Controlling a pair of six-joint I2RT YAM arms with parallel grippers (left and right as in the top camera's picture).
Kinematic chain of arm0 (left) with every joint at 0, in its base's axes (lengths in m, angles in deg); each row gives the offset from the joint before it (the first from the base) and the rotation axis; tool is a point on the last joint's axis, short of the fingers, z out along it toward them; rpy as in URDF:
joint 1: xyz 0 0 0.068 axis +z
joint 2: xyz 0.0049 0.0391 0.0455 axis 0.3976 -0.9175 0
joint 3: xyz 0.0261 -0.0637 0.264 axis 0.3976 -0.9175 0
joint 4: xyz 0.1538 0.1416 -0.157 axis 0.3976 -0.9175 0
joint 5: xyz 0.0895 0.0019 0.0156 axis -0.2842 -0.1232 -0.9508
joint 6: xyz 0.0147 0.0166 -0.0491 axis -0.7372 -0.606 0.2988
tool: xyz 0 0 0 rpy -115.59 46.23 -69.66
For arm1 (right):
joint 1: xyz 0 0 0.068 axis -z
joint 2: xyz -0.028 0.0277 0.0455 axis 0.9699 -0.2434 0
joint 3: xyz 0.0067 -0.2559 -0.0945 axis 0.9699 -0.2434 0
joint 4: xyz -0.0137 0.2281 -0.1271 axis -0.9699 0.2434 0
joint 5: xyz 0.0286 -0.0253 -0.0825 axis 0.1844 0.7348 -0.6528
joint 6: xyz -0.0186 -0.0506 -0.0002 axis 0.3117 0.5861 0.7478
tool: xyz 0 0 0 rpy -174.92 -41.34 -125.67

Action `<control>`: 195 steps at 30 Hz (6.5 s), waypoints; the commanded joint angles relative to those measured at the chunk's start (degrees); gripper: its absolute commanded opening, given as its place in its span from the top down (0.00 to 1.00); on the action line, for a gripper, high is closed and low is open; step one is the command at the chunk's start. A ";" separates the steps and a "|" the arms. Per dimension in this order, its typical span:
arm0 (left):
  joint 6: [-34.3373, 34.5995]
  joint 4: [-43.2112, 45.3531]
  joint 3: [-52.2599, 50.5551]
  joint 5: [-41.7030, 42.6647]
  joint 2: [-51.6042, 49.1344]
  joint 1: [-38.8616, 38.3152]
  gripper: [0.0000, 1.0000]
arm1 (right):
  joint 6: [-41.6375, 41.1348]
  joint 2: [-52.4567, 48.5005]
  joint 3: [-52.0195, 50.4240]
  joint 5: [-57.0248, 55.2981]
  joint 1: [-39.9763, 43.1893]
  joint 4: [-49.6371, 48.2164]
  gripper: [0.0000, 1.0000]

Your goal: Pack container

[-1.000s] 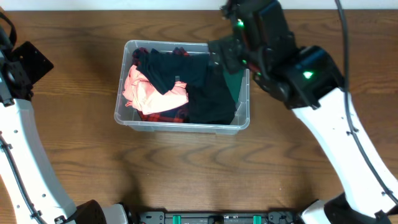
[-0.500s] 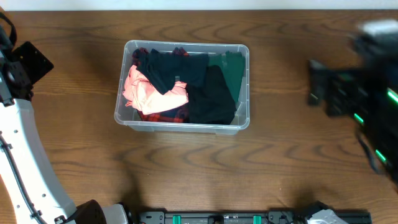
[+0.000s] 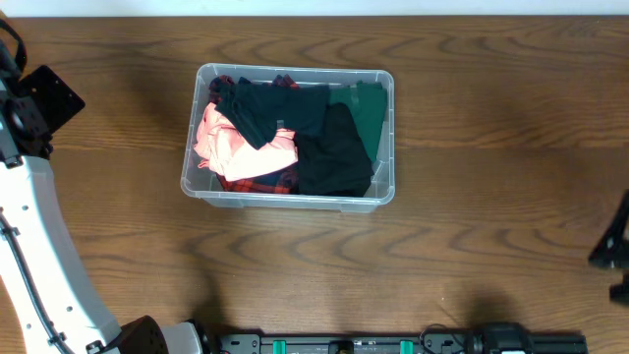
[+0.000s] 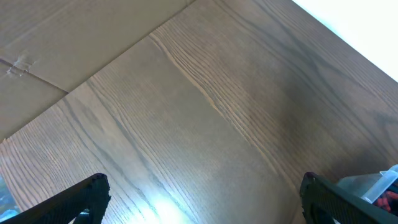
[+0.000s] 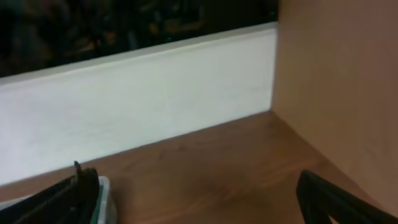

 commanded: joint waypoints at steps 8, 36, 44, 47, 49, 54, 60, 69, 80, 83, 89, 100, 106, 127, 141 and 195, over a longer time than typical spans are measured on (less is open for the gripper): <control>0.13 0.00 -0.17 -0.85 -0.24 0.22 0.02 | -1.11 21.62 -34.99 10.60 4.28 -19.21 0.01; 0.13 0.00 -0.17 -0.85 -0.24 0.22 0.02 | 0.94 34.58 -88.19 11.43 4.24 -52.35 0.01; 0.13 0.00 -0.17 -0.85 -0.24 0.22 0.02 | 0.92 34.29 -88.19 11.47 4.24 -52.39 0.01; 0.13 0.00 -0.17 -0.85 -0.24 0.22 0.02 | 0.92 34.29 -88.19 11.45 4.24 -52.39 0.01; 0.13 0.00 -0.17 -0.85 -0.24 0.22 0.02 | 0.92 34.29 -88.19 11.47 4.24 -52.39 0.01; 0.13 0.00 -0.17 -0.85 -0.24 0.22 0.02 | 0.92 34.29 -88.19 11.47 4.24 -52.39 0.01; 0.13 0.00 -0.17 -0.85 -0.24 0.22 0.02 | 0.92 34.29 -88.19 11.45 4.24 -52.39 0.01; 0.13 -0.09 -0.17 6.62 -0.22 0.17 0.02 | 0.92 34.29 -88.19 11.45 4.24 -52.39 0.01; -5.44 -0.17 -4.92 8.61 10.12 -7.34 0.02 | 0.92 34.29 -88.19 11.45 4.24 -52.39 0.01; -6.60 0.04 -9.99 8.61 17.22 -11.26 0.02 | 0.92 34.29 -88.19 11.45 4.24 -52.39 0.01; -6.58 7.32 -23.34 10.19 31.91 -18.23 0.02 | 0.92 34.29 -88.19 11.45 4.24 -52.37 0.01; -6.58 24.87 -52.41 13.35 54.69 -24.61 0.02 | 0.92 34.29 -88.19 11.45 4.24 -52.39 0.01; -6.58 32.63 -63.67 13.79 64.81 -24.61 0.02 | 0.92 34.29 -88.19 11.45 4.24 -52.39 0.01; -6.60 33.11 -78.97 13.53 86.12 -24.70 0.02 | 0.92 34.29 -88.19 11.45 4.24 -52.39 0.01; -6.60 36.35 -94.38 13.53 86.12 -24.70 0.02 | 0.92 34.29 -88.19 11.45 4.24 -52.39 0.01; -6.58 36.35 -97.94 13.57 86.18 -26.95 0.02 | 0.92 34.29 -88.19 11.47 4.24 -52.39 0.01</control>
